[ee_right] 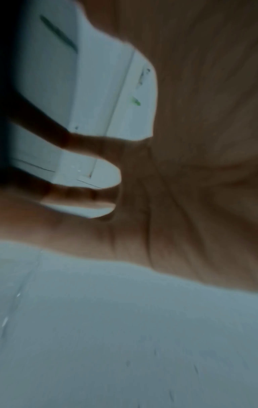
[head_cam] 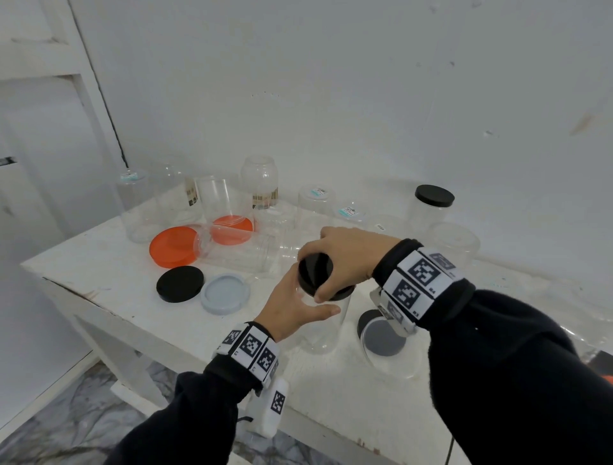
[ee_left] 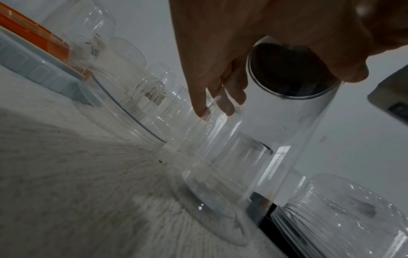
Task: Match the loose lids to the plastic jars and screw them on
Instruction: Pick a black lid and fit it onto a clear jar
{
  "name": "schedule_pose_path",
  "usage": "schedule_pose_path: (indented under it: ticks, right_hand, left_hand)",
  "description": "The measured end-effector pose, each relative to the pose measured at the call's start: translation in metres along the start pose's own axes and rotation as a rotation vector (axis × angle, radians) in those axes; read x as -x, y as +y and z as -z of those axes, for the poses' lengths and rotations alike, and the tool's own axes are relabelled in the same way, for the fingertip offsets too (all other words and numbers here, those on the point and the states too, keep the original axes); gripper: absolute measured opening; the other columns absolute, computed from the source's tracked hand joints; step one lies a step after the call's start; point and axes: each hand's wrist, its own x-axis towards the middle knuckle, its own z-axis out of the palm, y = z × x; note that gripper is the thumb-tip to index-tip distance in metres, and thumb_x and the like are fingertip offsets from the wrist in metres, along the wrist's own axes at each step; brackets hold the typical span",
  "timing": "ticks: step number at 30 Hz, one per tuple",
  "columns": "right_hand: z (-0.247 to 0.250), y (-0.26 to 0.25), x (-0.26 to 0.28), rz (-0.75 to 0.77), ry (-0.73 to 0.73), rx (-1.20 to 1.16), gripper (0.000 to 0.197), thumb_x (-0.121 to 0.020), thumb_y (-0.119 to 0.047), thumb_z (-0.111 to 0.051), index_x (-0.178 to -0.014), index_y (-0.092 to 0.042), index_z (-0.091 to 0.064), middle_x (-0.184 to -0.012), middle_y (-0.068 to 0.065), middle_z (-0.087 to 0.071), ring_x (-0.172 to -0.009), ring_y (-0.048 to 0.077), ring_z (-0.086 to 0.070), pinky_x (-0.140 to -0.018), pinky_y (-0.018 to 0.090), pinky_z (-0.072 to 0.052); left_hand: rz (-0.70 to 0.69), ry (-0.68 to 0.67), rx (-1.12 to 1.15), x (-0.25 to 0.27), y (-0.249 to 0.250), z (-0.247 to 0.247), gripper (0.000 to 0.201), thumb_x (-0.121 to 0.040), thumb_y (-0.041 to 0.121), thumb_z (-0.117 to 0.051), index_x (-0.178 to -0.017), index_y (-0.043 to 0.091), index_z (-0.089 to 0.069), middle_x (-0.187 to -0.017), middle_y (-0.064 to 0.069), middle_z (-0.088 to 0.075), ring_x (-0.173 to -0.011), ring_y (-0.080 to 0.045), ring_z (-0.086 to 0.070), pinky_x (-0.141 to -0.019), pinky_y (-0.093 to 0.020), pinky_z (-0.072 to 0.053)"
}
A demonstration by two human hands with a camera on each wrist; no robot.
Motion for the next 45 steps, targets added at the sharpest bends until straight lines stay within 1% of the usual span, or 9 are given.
schedule_pose_path:
  ticks: [5, 9, 17, 25, 28, 32, 36, 41, 45]
  right_hand:
    - [-0.008, -0.001, 0.000, -0.061, 0.098, 0.018, 0.069, -0.071, -0.062, -0.065, -0.131, -0.035, -0.045, -0.100, -0.003, -0.040, -0.091, 0.020, -0.047, -0.081, 0.033, -0.047]
    - [-0.008, 0.002, 0.002, 0.002, 0.056, 0.020, 0.078, -0.074, -0.063, -0.063, -0.141, -0.039, -0.029, -0.119, 0.001, -0.043, -0.105, 0.023, -0.051, -0.089, 0.038, -0.047]
    - [-0.023, -0.001, 0.005, -0.025, 0.217, -0.026, 0.060, -0.076, -0.057, -0.063, -0.129, -0.031, -0.050, -0.100, 0.000, -0.042, -0.085, 0.021, -0.052, -0.075, 0.031, -0.047]
    - [-0.031, -0.005, 0.006, -0.104, 0.280, -0.067, 0.058, -0.076, -0.056, -0.062, -0.127, -0.031, -0.052, -0.105, 0.001, -0.048, -0.087, 0.021, -0.053, -0.076, 0.032, -0.047]
    - [-0.033, -0.002, 0.014, -0.143, 0.330, -0.120, 0.058, -0.077, -0.054, -0.063, -0.129, -0.034, -0.049, -0.111, -0.003, -0.047, -0.090, 0.016, -0.050, -0.075, 0.027, -0.042]
    - [-0.027, 0.007, 0.039, -0.214, 0.460, -0.224, 0.060, -0.075, -0.051, -0.066, -0.130, -0.037, -0.047, -0.113, -0.007, -0.046, -0.099, 0.011, -0.048, -0.082, 0.028, -0.043]
    - [-0.016, 0.032, 0.078, -0.342, 0.644, -0.344, 0.058, -0.074, -0.049, -0.069, -0.128, -0.038, -0.049, -0.112, -0.010, -0.047, -0.103, 0.010, -0.050, -0.092, 0.031, -0.043]
    - [-0.010, 0.079, 0.130, -0.534, 0.861, -0.386, 0.057, -0.074, -0.042, -0.072, -0.127, -0.033, -0.052, -0.113, -0.006, -0.048, -0.101, 0.013, -0.051, -0.090, 0.027, -0.042]
    - [-0.013, 0.119, 0.158, -0.679, 1.077, -0.383, 0.058, -0.074, -0.038, -0.073, -0.127, -0.029, -0.053, -0.117, -0.001, -0.048, -0.101, 0.015, -0.051, -0.090, 0.027, -0.042]
  left_hand:
    - [-0.005, 0.022, 0.011, -0.001, -0.003, -0.003, 0.083, -0.050, 0.047, -0.080, -0.124, 0.031, -0.044, -0.116, 0.015, -0.059, -0.106, 0.008, -0.054, -0.080, -0.007, -0.043]
    - [0.012, 0.017, 0.008, -0.001, -0.003, 0.001, 0.074, -0.057, 0.030, -0.084, -0.119, 0.035, -0.043, -0.115, 0.017, -0.059, -0.103, 0.012, -0.053, -0.078, -0.002, -0.040]
    - [-0.009, 0.068, -0.007, -0.001, -0.004, -0.003, 0.065, -0.062, 0.020, -0.086, -0.117, 0.024, -0.050, -0.109, 0.010, -0.063, -0.099, 0.002, -0.058, -0.079, -0.009, -0.045]
    - [-0.037, 0.020, -0.019, -0.003, -0.004, 0.001, 0.066, -0.062, 0.023, -0.086, -0.118, 0.021, -0.051, -0.108, 0.009, -0.063, -0.098, -0.001, -0.059, -0.076, -0.008, -0.044]
    - [-0.057, -0.044, 0.006, -0.007, 0.002, 0.005, 0.067, -0.058, 0.024, -0.088, -0.114, 0.030, -0.051, -0.107, 0.013, -0.062, -0.100, -0.001, -0.058, -0.077, -0.008, -0.044]
    - [-0.175, -0.152, 0.021, -0.019, 0.022, 0.004, 0.072, -0.049, 0.046, -0.080, -0.112, 0.046, -0.045, -0.115, 0.018, -0.058, -0.107, 0.006, -0.052, -0.085, -0.008, -0.040]
    - [-0.276, -0.198, -0.024, -0.038, 0.039, -0.006, 0.079, -0.058, 0.059, -0.069, -0.128, 0.030, -0.046, -0.128, 0.013, -0.051, -0.119, 0.004, -0.045, -0.094, -0.013, -0.037]
    - [-0.343, -0.155, -0.100, -0.070, 0.046, -0.030, 0.050, -0.077, 0.032, -0.073, -0.121, 0.018, -0.054, -0.121, 0.007, -0.055, -0.112, -0.005, -0.051, -0.095, -0.025, -0.041]
    - [-0.412, -0.147, -0.255, -0.103, 0.039, -0.059, 0.042, -0.082, 0.023, -0.069, -0.119, 0.012, -0.055, -0.120, 0.001, -0.055, -0.111, -0.009, -0.049, -0.093, -0.017, -0.033]
